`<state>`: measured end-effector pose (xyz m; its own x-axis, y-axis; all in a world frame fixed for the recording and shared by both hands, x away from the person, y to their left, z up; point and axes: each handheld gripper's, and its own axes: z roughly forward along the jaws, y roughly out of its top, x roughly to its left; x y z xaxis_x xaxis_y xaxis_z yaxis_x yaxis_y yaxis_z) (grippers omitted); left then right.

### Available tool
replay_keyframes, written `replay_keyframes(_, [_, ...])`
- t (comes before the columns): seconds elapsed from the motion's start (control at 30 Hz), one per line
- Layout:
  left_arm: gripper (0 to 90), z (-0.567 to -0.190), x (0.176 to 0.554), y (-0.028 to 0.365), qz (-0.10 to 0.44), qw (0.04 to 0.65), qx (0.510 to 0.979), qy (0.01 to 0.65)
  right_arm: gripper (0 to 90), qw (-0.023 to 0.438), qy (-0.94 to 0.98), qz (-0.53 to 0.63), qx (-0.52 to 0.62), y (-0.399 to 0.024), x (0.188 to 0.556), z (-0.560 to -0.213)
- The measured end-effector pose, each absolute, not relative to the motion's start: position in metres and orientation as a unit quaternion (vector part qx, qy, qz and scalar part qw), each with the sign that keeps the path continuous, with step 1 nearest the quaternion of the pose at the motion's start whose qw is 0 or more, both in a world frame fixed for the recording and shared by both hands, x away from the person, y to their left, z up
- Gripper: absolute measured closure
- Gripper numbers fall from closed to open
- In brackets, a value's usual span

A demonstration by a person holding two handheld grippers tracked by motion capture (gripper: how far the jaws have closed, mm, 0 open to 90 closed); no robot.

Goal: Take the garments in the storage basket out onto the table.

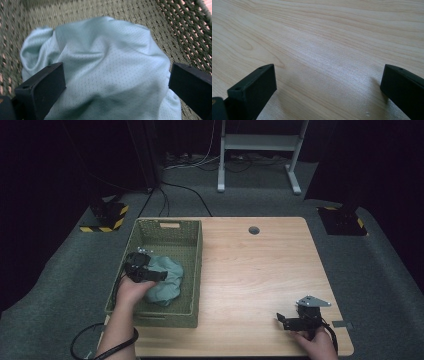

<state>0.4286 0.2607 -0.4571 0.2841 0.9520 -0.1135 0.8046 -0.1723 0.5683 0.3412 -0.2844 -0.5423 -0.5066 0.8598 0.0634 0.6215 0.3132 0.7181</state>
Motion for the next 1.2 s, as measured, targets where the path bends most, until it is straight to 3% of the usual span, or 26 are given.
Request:
replay_keyframes(0.3, [0.8, -0.471, 0.438, 0.263, 0.098, 0.237, 0.761, 0.596, 0.0, 0.171, 0.794, 0.351, 0.465, -0.284, 0.341, -0.542])
replay_keyframes(0.6, [0.3, -0.496, 0.449, 0.263, 0.021, 0.180, 0.776, 0.604, 0.0, 0.172, 0.795, 0.351, 0.465, -0.284, 0.341, -0.542])
replay_keyframes(0.97, [1.6, -0.502, 0.451, 0.261, 0.025, 0.168, 0.788, 0.592, 0.0, 0.170, 0.794, 0.352, 0.465, -0.284, 0.341, -0.542])
replay_keyframes(1.07, [5.4, -0.501, 0.451, 0.258, 0.029, 0.165, 0.795, 0.583, 0.0, 0.171, 0.795, 0.351, 0.465, -0.284, 0.341, -0.542])
replay_keyframes(1.17, [19.3, -0.500, 0.451, 0.256, 0.034, 0.165, 0.800, 0.576, 0.0, 0.171, 0.795, 0.352, 0.464, -0.284, 0.341, -0.542])
replay_keyframes(1.2, [19.3, -0.500, 0.451, 0.255, 0.038, 0.165, 0.800, 0.575, 0.0, 0.171, 0.795, 0.352, 0.464, -0.284, 0.341, -0.542])
